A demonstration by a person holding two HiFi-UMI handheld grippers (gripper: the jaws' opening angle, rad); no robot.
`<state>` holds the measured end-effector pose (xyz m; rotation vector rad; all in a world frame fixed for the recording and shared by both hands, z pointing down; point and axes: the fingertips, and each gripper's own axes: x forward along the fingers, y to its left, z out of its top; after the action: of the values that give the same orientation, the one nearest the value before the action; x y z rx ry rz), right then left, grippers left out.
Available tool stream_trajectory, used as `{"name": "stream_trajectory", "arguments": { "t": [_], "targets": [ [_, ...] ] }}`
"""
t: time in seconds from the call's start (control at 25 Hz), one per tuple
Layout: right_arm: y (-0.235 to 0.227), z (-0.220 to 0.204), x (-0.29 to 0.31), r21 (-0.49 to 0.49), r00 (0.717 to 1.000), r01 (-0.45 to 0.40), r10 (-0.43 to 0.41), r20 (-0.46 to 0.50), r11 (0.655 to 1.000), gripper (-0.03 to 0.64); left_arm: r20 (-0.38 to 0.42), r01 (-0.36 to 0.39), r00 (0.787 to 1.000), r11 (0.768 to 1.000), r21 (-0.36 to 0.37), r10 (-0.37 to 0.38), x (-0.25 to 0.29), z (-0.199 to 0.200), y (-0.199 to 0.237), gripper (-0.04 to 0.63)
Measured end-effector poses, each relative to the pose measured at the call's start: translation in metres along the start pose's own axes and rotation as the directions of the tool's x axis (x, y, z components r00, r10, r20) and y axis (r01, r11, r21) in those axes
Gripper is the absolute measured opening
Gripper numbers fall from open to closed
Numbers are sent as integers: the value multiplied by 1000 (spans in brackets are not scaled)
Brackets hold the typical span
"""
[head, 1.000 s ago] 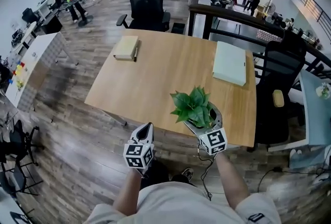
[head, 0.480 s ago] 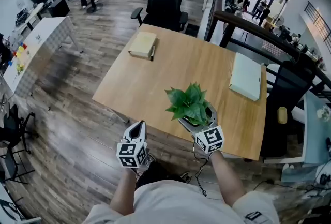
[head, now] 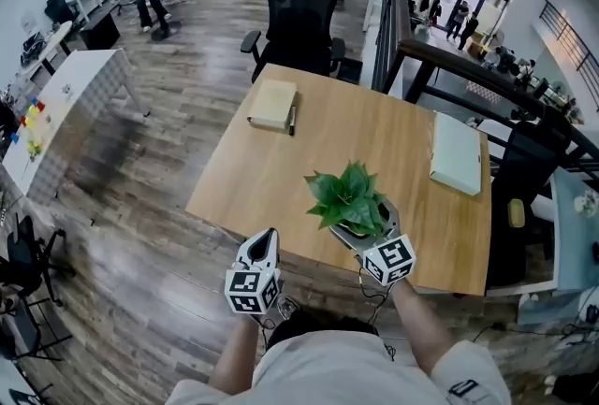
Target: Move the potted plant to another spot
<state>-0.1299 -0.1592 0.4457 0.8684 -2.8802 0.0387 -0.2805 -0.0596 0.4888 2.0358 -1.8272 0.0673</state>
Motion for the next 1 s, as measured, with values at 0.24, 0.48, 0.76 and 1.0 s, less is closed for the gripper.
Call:
{"name": "stream_trajectory", "arguments": {
  "t": [0.24, 0.48, 0.76, 1.0],
  "targets": [
    [6, 12, 18, -4, 1000, -15, 15, -16, 1000, 505, 6, 26, 1000, 1000, -10, -26, 17, 11, 7, 12],
    [6, 20, 46, 8, 996, -72, 73, -42, 997, 505, -18, -17, 1000, 998, -59, 16, 23, 11, 24, 11],
    [-2, 19, 107, 4, 979, -201, 201, -44, 980, 505, -35, -136, 990, 986, -93, 134, 43, 13, 62, 11],
    [5, 13, 159, -13, 945, -321, 319, -68, 947, 505, -73, -232, 972, 963, -134, 224, 55, 7, 89, 12]
  ]
}}
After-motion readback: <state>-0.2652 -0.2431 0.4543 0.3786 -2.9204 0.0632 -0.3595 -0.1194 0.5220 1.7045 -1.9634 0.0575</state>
